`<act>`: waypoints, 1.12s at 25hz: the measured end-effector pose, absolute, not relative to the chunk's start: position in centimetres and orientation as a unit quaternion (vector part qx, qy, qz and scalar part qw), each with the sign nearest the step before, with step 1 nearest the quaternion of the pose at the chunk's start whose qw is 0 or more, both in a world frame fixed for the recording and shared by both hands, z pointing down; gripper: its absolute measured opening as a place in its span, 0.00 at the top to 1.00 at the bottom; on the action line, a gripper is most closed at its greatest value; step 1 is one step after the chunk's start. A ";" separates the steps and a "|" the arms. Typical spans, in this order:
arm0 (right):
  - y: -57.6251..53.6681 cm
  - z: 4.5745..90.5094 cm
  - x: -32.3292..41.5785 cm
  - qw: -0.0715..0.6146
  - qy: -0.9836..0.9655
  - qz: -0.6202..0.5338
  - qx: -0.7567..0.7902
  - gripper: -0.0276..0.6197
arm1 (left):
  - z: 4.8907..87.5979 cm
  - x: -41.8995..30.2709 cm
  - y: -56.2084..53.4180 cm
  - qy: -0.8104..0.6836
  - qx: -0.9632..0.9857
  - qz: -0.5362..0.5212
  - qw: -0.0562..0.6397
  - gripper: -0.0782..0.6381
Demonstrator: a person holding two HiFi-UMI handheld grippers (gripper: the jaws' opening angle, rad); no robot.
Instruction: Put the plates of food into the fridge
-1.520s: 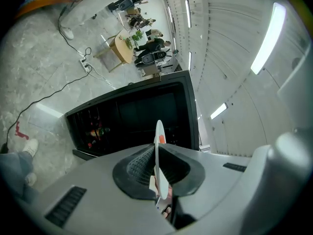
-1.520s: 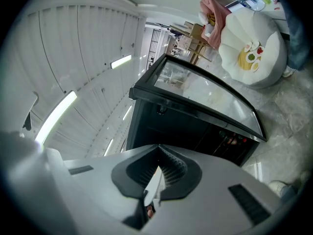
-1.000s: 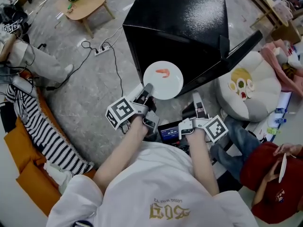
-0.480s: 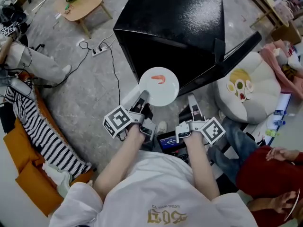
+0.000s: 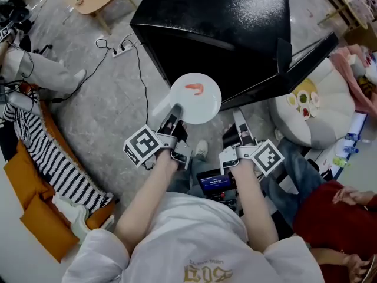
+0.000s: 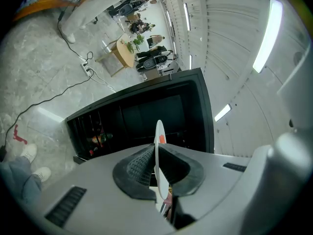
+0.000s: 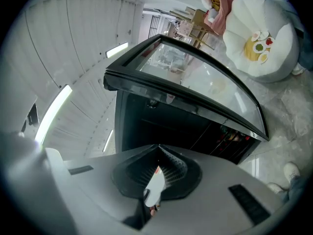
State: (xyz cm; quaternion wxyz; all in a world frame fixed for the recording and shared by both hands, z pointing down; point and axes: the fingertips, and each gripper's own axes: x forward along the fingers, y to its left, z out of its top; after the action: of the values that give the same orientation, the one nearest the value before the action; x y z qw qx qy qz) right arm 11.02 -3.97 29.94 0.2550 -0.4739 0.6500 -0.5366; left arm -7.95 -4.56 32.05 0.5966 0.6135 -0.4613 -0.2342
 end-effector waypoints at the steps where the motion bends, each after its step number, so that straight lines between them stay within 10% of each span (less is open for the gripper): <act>1: -4.2 30.3 11.1 0.255 0.649 -0.537 -0.474 0.94 | 32.4 -8.0 -4.7 -0.464 0.613 -0.232 0.596 0.87; 28: -5.6 36.1 9.4 0.224 0.676 -0.548 -0.439 0.94 | 38.6 -8.2 -5.5 -0.488 0.585 -0.243 0.601 0.87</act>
State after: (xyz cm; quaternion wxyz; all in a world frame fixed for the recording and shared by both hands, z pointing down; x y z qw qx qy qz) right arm 9.37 -5.60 36.13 0.2238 -0.4395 0.6756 -0.5480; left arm -8.20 -5.47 38.55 0.6010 0.5847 -0.4877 -0.2431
